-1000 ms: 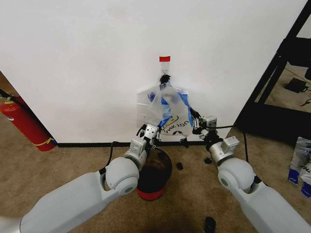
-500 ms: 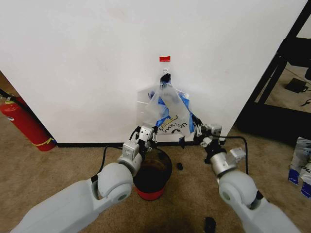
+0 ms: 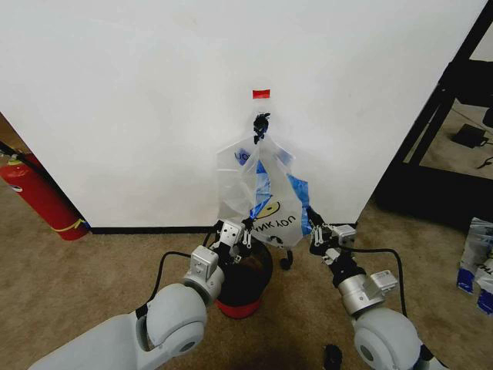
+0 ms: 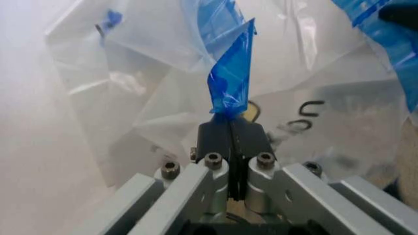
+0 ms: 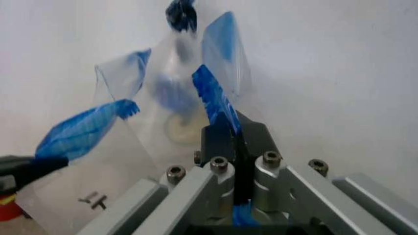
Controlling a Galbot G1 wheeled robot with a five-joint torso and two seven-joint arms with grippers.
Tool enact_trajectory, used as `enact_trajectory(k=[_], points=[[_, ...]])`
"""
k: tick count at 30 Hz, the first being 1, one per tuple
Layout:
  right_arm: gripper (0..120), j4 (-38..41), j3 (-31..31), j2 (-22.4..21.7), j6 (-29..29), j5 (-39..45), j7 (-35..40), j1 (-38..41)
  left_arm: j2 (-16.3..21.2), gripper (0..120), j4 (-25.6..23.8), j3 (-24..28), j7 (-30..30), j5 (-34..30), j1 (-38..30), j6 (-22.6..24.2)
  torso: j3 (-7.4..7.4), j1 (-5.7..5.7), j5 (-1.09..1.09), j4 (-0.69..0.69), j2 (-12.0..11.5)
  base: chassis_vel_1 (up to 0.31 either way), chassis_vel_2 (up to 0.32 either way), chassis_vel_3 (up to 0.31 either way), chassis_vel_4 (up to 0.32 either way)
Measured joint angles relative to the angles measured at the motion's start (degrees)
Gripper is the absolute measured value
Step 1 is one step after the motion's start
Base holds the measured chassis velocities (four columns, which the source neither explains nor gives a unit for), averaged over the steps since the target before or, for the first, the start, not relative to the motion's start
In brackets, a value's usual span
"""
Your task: Pick up the garbage bag from the wall and place it over the trash bin.
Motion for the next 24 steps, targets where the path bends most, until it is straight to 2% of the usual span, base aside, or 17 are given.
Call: enact_trajectory(k=[3,6,11,17,24], points=[[0,0.3,0.1,-0.1,-0.3,-0.2,0.0,-0.8,0.3,0,-0.3,-0.1,0.2,0.6,1.1,0.0,0.0,0.0,0.0,0.01,0.0,0.0,0.0,0.0,0.0],[0,-1.2,-1.1,0.4,1.4,-4.9,0.0,-3.8,0.6,0,-0.1,0.2,1.2,3.7,4.5,-0.8,0.0,0.0,0.01,0.01,0.0,0.0,0.0,0.0,0.0],[0,-1.5,-1.3,1.0,2.4,-6.8,-0.1,-5.2,0.4,0,-0.3,0.5,1.5,4.7,5.3,-1.1,0.0,0.0,0.0,0.0,0.0,0.0,0.0,0.0,0.0],[0,0.3,-0.3,0.2,1.8,-5.5,0.9,-4.1,1.0,0,-1.7,-0.1,1.5,3.6,2.9,-1.1,0.01,0.0,0.0,0.0,0.0,0.0,0.0,0.0,0.0],[0,4.0,2.5,-1.9,-0.7,0.0,2.4,0.2,1.5,0,-4.5,-2.9,1.5,2.3,1.5,-0.8,0.01,0.0,0.0,0.01,0.0,0.0,0.0,0.0,0.0]])
